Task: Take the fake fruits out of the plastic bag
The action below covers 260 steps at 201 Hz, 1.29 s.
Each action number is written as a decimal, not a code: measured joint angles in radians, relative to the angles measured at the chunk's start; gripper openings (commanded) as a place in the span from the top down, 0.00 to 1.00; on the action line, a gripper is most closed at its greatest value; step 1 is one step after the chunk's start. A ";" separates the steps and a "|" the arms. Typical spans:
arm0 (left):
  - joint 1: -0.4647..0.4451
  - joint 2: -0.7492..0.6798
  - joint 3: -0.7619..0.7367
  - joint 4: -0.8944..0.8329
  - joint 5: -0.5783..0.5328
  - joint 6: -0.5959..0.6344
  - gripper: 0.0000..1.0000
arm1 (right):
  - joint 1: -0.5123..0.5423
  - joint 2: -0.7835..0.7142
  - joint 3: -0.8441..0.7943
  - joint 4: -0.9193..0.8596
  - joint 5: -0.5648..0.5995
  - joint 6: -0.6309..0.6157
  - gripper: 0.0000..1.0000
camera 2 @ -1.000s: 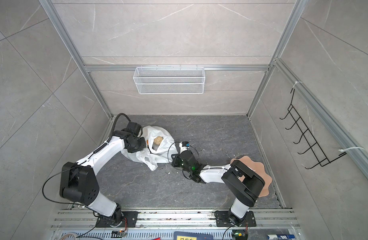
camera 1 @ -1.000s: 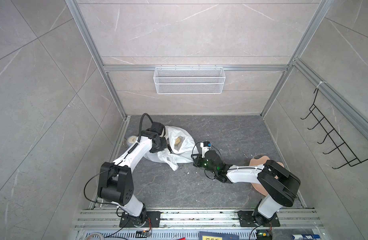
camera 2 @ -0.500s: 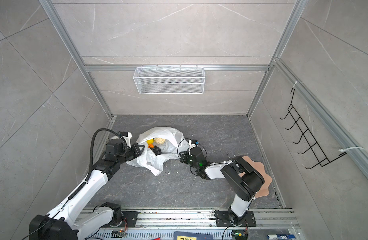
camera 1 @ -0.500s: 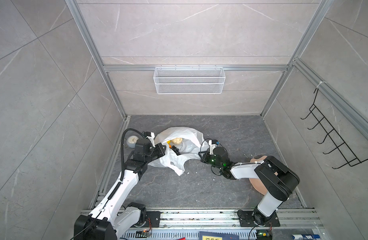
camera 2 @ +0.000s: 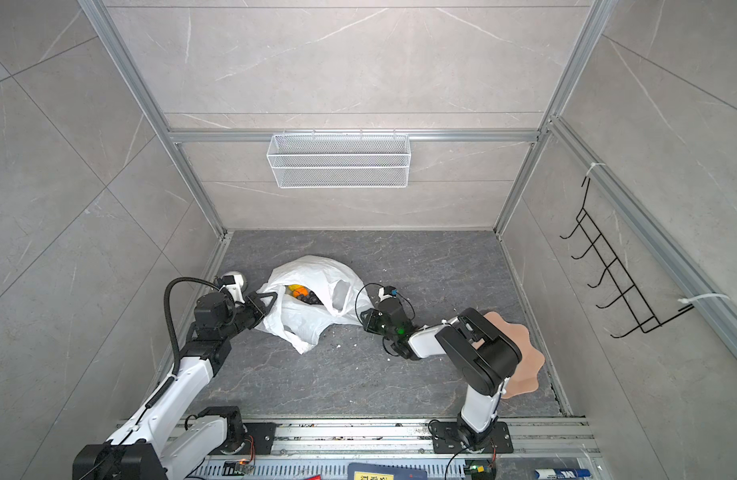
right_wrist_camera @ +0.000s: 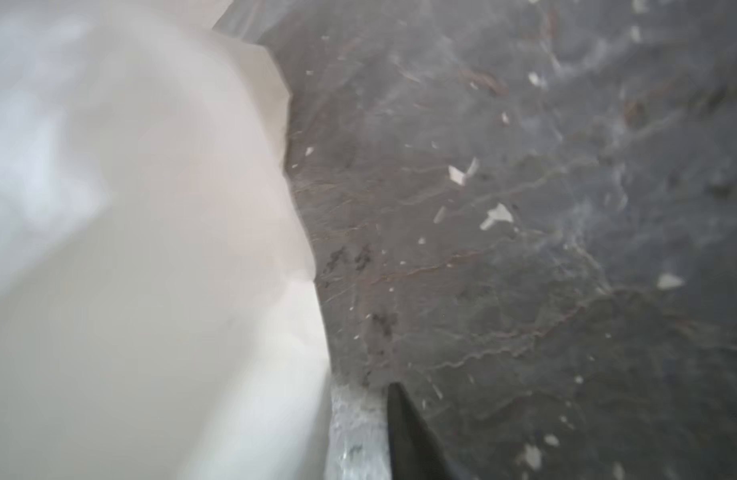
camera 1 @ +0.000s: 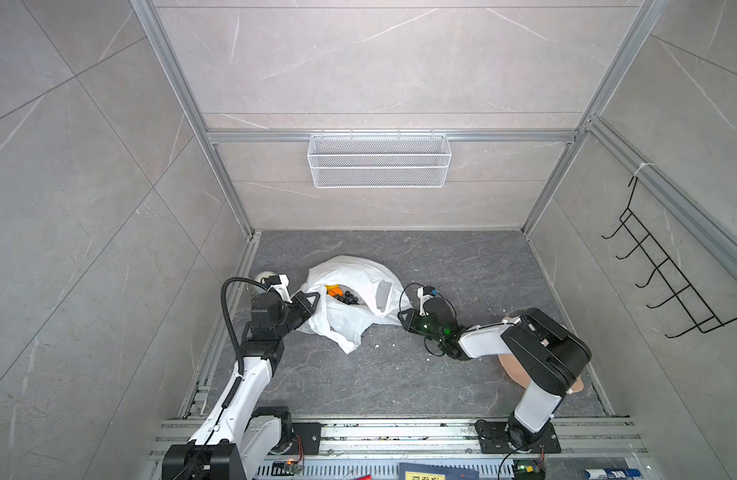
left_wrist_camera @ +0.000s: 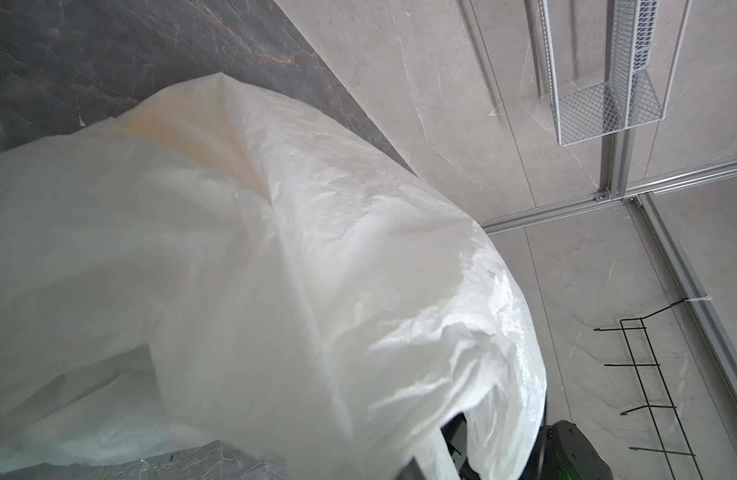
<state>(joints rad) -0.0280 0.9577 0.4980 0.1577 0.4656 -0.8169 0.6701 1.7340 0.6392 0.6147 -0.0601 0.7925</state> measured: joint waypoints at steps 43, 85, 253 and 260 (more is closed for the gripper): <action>-0.005 -0.008 -0.006 -0.005 -0.008 0.015 1.00 | 0.167 -0.321 0.000 -0.143 0.095 -0.185 0.44; -0.011 -0.019 -0.026 -0.012 -0.018 0.030 1.00 | 0.278 -0.378 0.100 -0.233 0.055 -0.394 0.44; -0.024 -0.054 -0.037 -0.023 -0.019 0.070 1.00 | 0.215 0.119 0.623 -0.674 -0.192 -0.881 0.45; -0.024 -0.054 -0.037 -0.023 -0.019 0.070 1.00 | 0.216 0.124 0.623 -0.674 -0.208 -0.887 0.50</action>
<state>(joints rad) -0.0525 0.9039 0.4614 0.1352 0.4461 -0.7467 0.8864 1.8576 1.2625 -0.0597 -0.2676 -0.0948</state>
